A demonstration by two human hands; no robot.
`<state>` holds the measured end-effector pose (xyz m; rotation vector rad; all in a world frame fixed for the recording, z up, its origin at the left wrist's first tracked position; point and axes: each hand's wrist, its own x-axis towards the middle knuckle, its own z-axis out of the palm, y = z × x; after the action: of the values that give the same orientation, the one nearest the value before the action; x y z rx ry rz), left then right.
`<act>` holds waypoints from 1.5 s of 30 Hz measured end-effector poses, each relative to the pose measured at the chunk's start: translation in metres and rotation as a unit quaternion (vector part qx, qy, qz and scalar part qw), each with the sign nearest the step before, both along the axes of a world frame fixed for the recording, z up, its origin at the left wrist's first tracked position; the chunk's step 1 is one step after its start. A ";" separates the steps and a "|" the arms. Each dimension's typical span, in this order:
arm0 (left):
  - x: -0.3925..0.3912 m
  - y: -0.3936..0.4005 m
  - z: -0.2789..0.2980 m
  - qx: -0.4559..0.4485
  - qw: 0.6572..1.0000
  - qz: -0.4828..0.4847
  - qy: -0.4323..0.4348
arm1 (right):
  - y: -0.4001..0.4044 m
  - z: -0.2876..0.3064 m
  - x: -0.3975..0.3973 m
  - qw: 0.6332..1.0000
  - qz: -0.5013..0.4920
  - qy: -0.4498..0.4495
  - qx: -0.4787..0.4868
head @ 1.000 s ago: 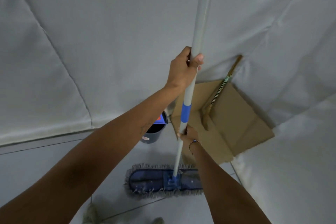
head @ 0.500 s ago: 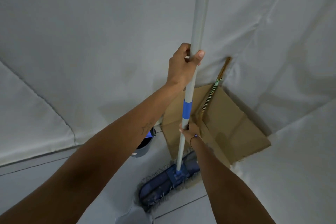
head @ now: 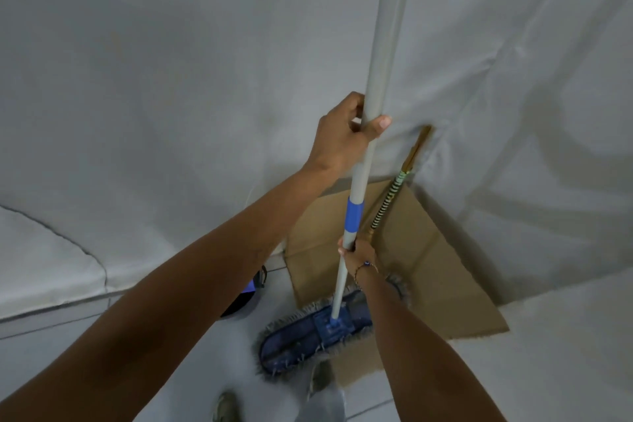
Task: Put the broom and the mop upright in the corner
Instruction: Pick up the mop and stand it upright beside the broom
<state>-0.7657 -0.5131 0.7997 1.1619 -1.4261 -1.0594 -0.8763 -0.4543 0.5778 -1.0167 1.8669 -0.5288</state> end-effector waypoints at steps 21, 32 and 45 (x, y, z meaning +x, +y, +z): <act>-0.120 -0.123 -0.119 0.067 0.990 0.024 -0.122 | -0.117 -0.103 -0.113 0.987 0.128 0.030 0.094; -0.110 -0.193 -0.149 0.058 0.991 0.071 -0.095 | -0.169 -0.135 -0.107 0.986 0.154 0.043 0.055; -0.110 -0.185 -0.151 0.091 0.987 0.100 -0.080 | -0.157 -0.126 -0.105 0.990 0.131 0.004 0.050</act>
<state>-0.8761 -0.6984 0.6491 1.5195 -1.3211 -0.9868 -0.9809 -0.6109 0.4518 -1.1762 1.7152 -0.2728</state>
